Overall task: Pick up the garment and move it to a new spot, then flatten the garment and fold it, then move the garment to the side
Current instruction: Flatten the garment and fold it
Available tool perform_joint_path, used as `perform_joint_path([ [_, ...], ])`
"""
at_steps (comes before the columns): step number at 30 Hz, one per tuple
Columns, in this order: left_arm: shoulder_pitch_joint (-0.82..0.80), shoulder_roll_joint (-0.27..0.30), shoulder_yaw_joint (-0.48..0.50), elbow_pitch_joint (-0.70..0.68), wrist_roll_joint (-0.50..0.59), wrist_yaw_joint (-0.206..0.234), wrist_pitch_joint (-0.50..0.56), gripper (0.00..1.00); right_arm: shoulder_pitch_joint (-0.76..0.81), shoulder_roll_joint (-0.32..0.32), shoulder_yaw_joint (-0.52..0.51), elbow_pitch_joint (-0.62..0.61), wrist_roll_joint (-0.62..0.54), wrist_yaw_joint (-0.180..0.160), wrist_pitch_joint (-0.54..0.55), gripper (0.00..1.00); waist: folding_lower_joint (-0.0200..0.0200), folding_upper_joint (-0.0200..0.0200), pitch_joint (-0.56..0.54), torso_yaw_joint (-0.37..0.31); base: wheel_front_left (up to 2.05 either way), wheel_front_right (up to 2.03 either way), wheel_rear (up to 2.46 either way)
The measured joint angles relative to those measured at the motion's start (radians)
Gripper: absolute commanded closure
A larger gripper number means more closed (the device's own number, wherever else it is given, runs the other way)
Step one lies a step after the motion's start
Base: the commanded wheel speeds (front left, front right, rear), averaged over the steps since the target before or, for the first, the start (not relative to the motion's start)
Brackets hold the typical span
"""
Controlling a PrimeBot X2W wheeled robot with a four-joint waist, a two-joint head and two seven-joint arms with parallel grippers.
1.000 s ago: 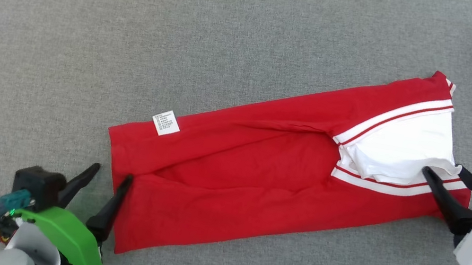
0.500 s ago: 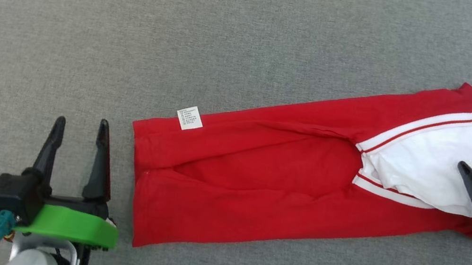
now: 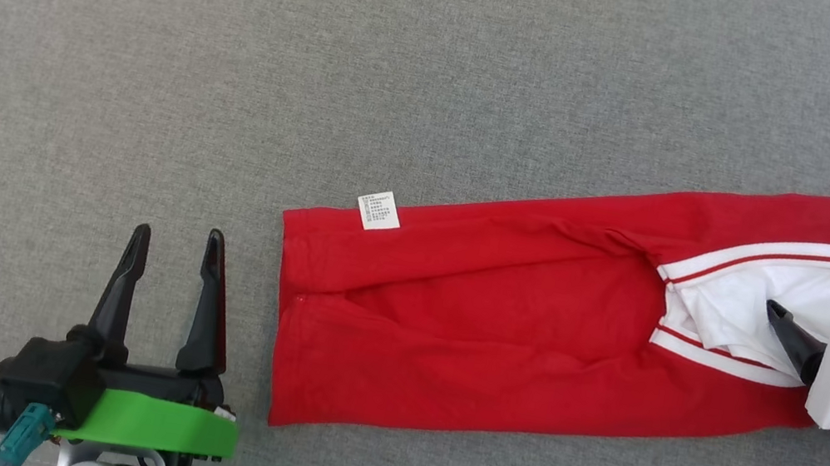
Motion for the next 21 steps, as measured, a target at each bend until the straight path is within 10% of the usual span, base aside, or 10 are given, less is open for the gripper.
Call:
perform_joint_path([
  [1,0.002,-0.01,0.006,0.004,0.009,-0.013,0.0,0.0,-0.001,0.0,0.0,0.007,0.02,0.0,-0.018,0.27,0.0,0.0,-0.003,0.002,0.0,0.0,0.0],
  [2,0.006,-0.021,0.014,0.009,0.015,-0.028,0.0,0.0,-0.005,0.008,-0.009,0.022,0.06,0.0,-0.06,0.76,0.0,0.0,-0.009,0.005,0.0,0.0,0.0],
  [4,0.017,-0.03,0.026,0.016,0.015,-0.05,0.0,0.0,-0.005,0.014,-0.025,0.044,0.109,0.003,-0.109,1.0,0.0,0.0,-0.019,0.011,0.0,0.0,0.0],
  [14,0.063,-0.037,-0.007,0.032,-0.076,-0.053,0.0,0.0,0.027,-0.179,-0.194,0.055,0.219,0.005,-0.17,1.0,0.0,0.0,-0.096,0.051,0.0,0.0,0.0],
  [21,0.106,-0.037,-0.041,0.031,-0.116,-0.03,0.0,0.0,0.08,-0.252,-0.211,-0.154,0.245,0.005,-0.058,1.0,0.0,0.0,-0.146,0.099,0.0,0.0,0.0],
])
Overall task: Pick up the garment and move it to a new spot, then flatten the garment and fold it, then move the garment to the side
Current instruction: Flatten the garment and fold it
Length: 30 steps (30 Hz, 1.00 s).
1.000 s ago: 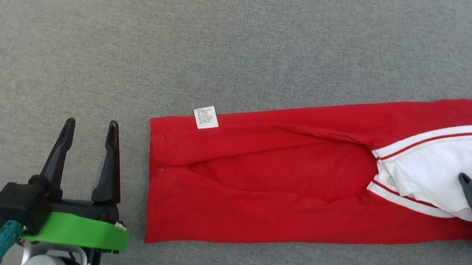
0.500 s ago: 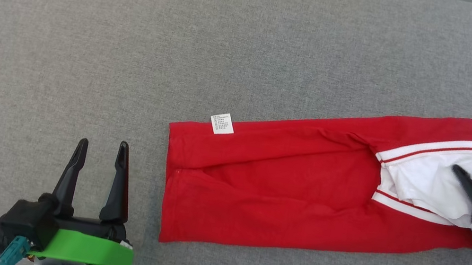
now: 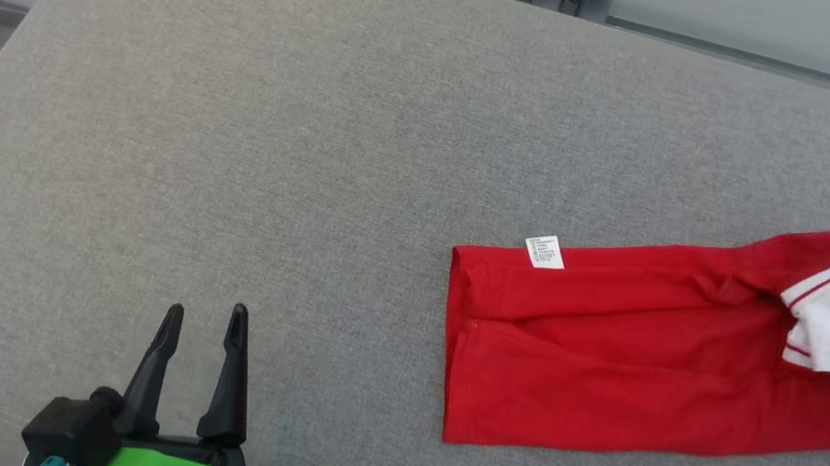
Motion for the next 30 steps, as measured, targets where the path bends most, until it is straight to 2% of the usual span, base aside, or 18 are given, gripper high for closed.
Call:
perform_joint_path([
  [2,0.008,0.0,-0.009,0.003,-0.016,0.006,0.0,0.0,0.009,0.03,0.065,-0.069,-0.002,0.0,0.036,1.0,0.0,0.0,-0.012,0.009,0.0,0.0,0.0],
  [6,0.01,0.0,-0.036,0.008,-0.034,0.017,0.0,0.0,0.023,0.152,0.218,-0.148,-0.023,0.0,0.066,1.0,0.0,0.0,-0.026,0.029,0.0,0.0,0.0],
  [9,0.009,-0.001,-0.035,0.012,-0.1,0.023,0.0,0.0,0.02,0.262,0.299,-0.124,-0.067,0.0,0.05,0.91,0.0,0.0,-0.034,0.038,0.0,0.0,0.0],
  [13,0.004,-0.001,-0.015,0.012,-0.12,0.035,0.0,0.0,-0.006,0.387,0.36,-0.047,-0.127,0.0,0.017,0.92,0.0,0.0,-0.035,0.049,0.0,0.0,0.0],
  [17,0.0,-0.001,-0.008,0.022,-0.118,0.035,0.0,0.0,-0.041,0.456,0.386,0.015,-0.18,0.0,0.005,0.93,0.0,0.0,-0.035,0.053,0.0,0.0,0.0],
  [24,0.002,-0.001,-0.012,0.042,-0.105,0.034,0.0,0.0,-0.086,0.537,0.426,0.078,-0.243,0.0,0.012,0.87,0.0,0.0,-0.044,0.049,0.0,0.0,0.0],
  [28,0.002,-0.001,-0.034,0.054,-0.109,0.034,0.0,0.0,-0.107,0.57,0.441,0.116,-0.276,0.0,0.025,0.75,0.0,0.0,-0.047,0.048,0.0,0.0,0.0],
  [29,0.002,-0.001,-0.04,0.058,-0.111,0.034,0.0,0.0,-0.107,0.577,0.444,0.124,-0.283,0.0,0.03,0.7,0.0,0.0,-0.049,0.049,0.0,0.0,0.0],
  [30,0.002,-0.001,-0.043,0.061,-0.112,0.034,0.0,0.0,-0.107,0.583,0.446,0.129,-0.291,0.0,0.031,0.54,0.0,0.0,-0.051,0.05,0.0,0.0,0.0],
])
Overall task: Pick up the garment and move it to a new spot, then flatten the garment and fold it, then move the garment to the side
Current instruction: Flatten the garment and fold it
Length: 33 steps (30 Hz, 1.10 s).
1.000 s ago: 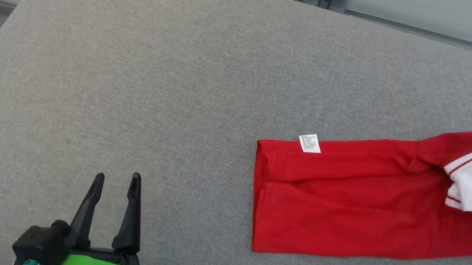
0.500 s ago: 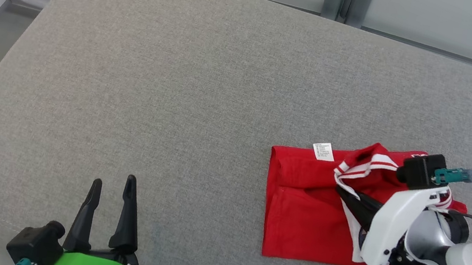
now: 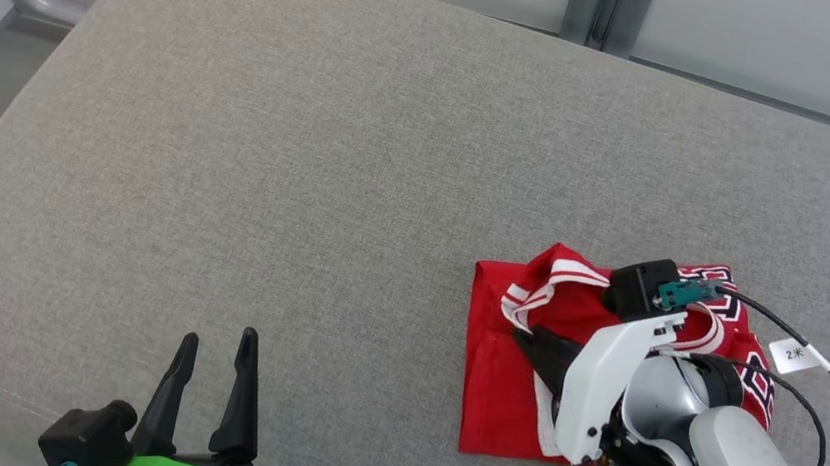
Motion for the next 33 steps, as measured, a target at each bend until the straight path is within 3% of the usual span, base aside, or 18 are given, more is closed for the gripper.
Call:
perform_joint_path([
  [1,0.0,0.0,-0.002,0.002,0.0,0.0,0.0,0.0,0.0,0.004,0.0,0.002,-0.006,0.0,0.0,0.02,0.0,0.0,-0.001,0.0,0.0,0.0,0.0],
  [6,0.01,0.0,-0.005,0.03,0.002,0.0,0.0,0.0,0.008,0.03,0.002,-0.027,-0.016,0.0,-0.046,0.0,0.0,0.0,-0.014,-0.001,0.0,0.0,0.0],
  [11,0.049,0.0,0.011,0.052,0.029,-0.007,0.0,0.0,0.091,0.063,-0.061,-0.19,0.046,0.0,-0.174,0.0,0.0,0.0,-0.054,-0.007,0.0,0.0,0.0],
  [17,0.077,0.0,0.058,0.041,0.065,-0.015,0.0,0.0,0.239,-0.025,-0.234,-0.368,-0.014,0.0,-0.341,0.0,0.0,0.0,-0.104,-0.037,0.0,0.0,0.0],
  [20,0.085,0.0,0.063,0.04,0.072,-0.021,0.0,0.0,0.319,-0.095,-0.335,-0.342,-0.108,0.0,-0.443,0.0,0.0,0.0,-0.119,-0.061,0.0,0.0,0.0],
  [26,0.092,0.0,0.076,0.039,0.089,-0.036,0.0,0.0,0.435,-0.141,-0.466,-0.182,-0.3,0.0,-0.729,0.0,0.0,0.0,-0.143,-0.111,0.0,0.0,0.0],
  [29,0.094,0.0,0.086,0.038,0.124,-0.05,0.0,0.0,0.465,-0.113,-0.509,-0.085,-0.352,0.0,-0.819,0.0,0.0,0.0,-0.153,-0.137,0.0,0.0,0.0],
  [33,0.102,-0.001,0.111,0.041,0.157,-0.065,0.0,0.0,0.485,-0.074,-0.531,-0.002,-0.399,0.0,-0.839,0.0,0.0,0.0,-0.165,-0.174,0.0,0.0,0.0],
])
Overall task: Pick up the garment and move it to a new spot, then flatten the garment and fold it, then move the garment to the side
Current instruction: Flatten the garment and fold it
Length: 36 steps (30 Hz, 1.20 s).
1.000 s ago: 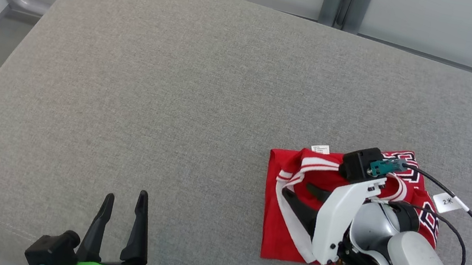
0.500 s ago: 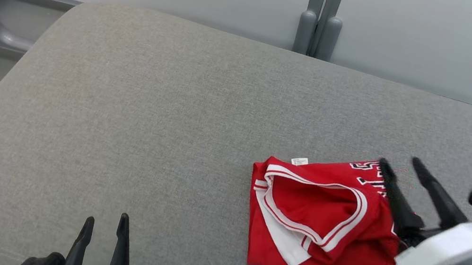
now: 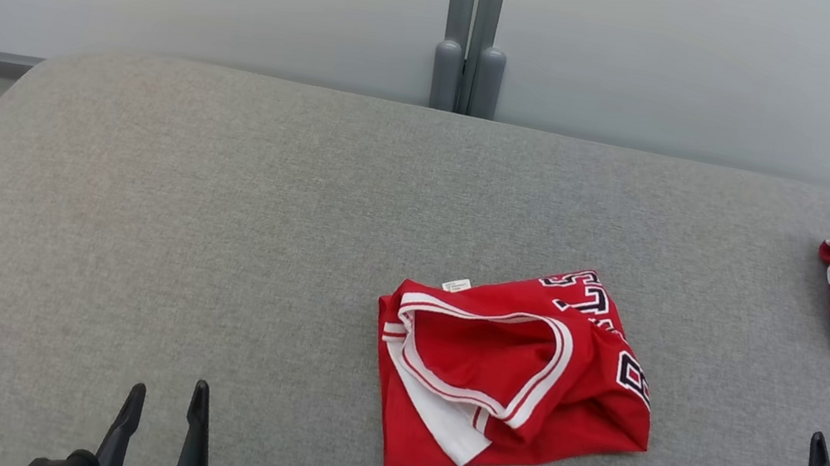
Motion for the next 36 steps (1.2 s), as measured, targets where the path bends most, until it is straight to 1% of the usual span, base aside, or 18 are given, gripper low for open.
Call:
perform_joint_path([
  [6,0.009,0.0,0.044,-0.007,-0.003,-0.004,0.0,0.0,0.027,0.056,-0.021,-0.011,-0.019,0.0,-0.003,0.0,0.0,0.0,-0.013,-0.051,0.0,0.0,0.0],
  [12,0.009,0.0,0.063,-0.01,0.0,-0.014,0.0,0.0,0.032,0.074,-0.029,-0.025,-0.024,0.0,-0.003,0.0,0.0,0.0,-0.013,-0.085,0.0,0.0,0.0],
  [22,0.007,0.0,0.075,-0.009,0.0,-0.014,0.0,0.0,0.023,0.082,-0.034,-0.046,-0.034,0.0,-0.003,0.0,0.0,0.0,0.003,-0.08,0.0,0.0,0.0],
  [23,0.007,0.0,0.076,-0.01,0.0,-0.014,0.0,0.0,0.015,0.082,-0.02,-0.052,-0.034,0.0,-0.003,0.51,0.0,0.0,0.004,-0.079,0.0,0.0,0.0],
  [24,0.007,0.0,0.078,-0.01,0.0,-0.014,0.0,0.0,0.002,0.079,-0.001,-0.057,-0.035,0.0,-0.003,0.78,0.0001,0.0,0.006,-0.078,0.0,0.0,0.0],
  [25,0.007,0.0,0.081,-0.011,0.0,-0.014,0.0,0.0,-0.013,0.077,0.015,-0.056,-0.042,0.0,-0.003,1.0,0.0001,0.0,0.009,-0.078,0.0,0.0,0.0],
  [28,0.005,0.0,0.078,-0.012,0.001,-0.014,0.0,0.0,-0.089,0.067,0.094,-0.048,-0.045,0.0,-0.003,1.0,0.0,0.0,0.02,-0.075,0.0,0.0,0.0],
  [29,0.001,0.0,0.075,-0.012,0.001,-0.016,0.0,0.0,-0.121,0.061,0.133,-0.041,-0.051,0.0,-0.004,1.0,0.0001,0.0,0.025,-0.073,0.0,0.0,0.0],
  [31,-0.019,0.0,0.064,-0.011,0.002,-0.021,0.0,0.0,-0.197,0.048,0.243,-0.001,-0.054,0.0,0.001,1.0,0.0001,0.0,0.039,-0.066,0.0,0.0,0.0],
  [32,-0.029,0.0,0.058,-0.012,0.002,-0.021,0.0,0.0,-0.228,0.045,0.279,0.014,-0.056,0.0,0.004,1.0,0.0,0.0,0.045,-0.063,0.0,0.0,0.0],
  [36,-0.064,0.0,0.036,-0.009,-0.007,-0.021,0.0,0.0,-0.371,0.039,0.426,0.109,-0.05,0.0,0.08,1.0,0.0001,0.0,0.078,-0.04,0.0,0.0,0.0],
])
